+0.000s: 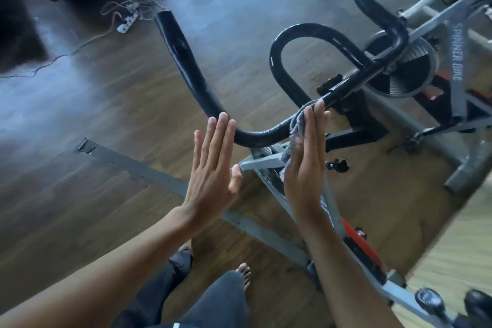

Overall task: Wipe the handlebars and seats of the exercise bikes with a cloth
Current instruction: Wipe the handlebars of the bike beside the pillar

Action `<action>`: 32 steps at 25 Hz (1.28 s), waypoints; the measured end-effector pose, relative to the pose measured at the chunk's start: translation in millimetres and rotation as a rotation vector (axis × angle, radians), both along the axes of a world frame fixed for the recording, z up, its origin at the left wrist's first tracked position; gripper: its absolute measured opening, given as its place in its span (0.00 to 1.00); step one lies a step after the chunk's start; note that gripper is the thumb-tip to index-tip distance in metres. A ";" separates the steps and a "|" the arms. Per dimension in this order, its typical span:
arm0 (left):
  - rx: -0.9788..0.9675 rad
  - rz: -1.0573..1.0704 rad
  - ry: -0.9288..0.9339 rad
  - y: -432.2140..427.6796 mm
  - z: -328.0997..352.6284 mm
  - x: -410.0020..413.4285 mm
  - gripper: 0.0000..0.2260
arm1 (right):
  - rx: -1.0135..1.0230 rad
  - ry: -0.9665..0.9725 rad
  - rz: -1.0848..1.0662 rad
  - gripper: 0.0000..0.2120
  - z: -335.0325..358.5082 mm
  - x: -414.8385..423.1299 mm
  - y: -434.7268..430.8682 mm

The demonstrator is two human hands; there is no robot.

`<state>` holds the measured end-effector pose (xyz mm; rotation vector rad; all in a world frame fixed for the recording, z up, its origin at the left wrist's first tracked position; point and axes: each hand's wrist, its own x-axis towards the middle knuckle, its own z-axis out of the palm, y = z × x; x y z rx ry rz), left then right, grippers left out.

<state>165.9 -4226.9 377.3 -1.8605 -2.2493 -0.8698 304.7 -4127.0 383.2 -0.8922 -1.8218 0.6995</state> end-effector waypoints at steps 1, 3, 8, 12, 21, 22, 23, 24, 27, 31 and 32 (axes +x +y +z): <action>-0.022 -0.028 -0.012 -3.5 7.6 -4.7 0.40 | -0.023 -0.041 0.011 0.21 13.9 0.1 -4.0; -0.069 -0.061 -0.041 -8.9 18.7 -16.7 0.39 | -0.095 -0.148 0.053 0.21 33.9 -2.6 -1.7; -0.170 -0.185 -0.069 -14.0 31.9 -44.8 0.40 | -0.067 -0.472 -0.005 0.21 35.0 1.4 14.1; -0.205 -0.235 -0.055 -16.0 29.9 -52.1 0.41 | -0.059 -0.491 -0.080 0.19 36.1 -17.7 -12.0; -0.214 -0.148 -0.175 -17.0 31.4 -35.5 0.41 | 0.046 -0.548 0.095 0.21 38.2 -12.7 -28.1; -0.174 -0.136 -0.258 -16.9 34.0 -32.8 0.39 | 0.059 -0.548 0.126 0.23 37.6 -15.8 -38.5; -0.112 -0.104 -0.345 -15.4 38.3 -31.2 0.37 | 0.086 -0.566 0.158 0.25 37.7 -17.5 -45.6; -0.046 -0.034 -0.421 -13.3 43.3 -31.0 0.34 | 0.118 -0.596 0.184 0.27 38.0 -17.8 -48.3; 0.090 0.295 -0.626 1.8 60.0 -46.3 0.27 | 0.206 -0.716 0.202 0.29 42.0 -22.0 -41.8; 0.157 0.436 -0.985 33.7 85.3 -88.0 0.19 | 0.251 -0.789 0.196 0.27 52.6 -51.9 -33.7; 0.174 0.425 -1.070 42.7 92.7 -98.2 0.19 | 0.266 -0.801 0.189 0.28 55.1 -60.7 -31.8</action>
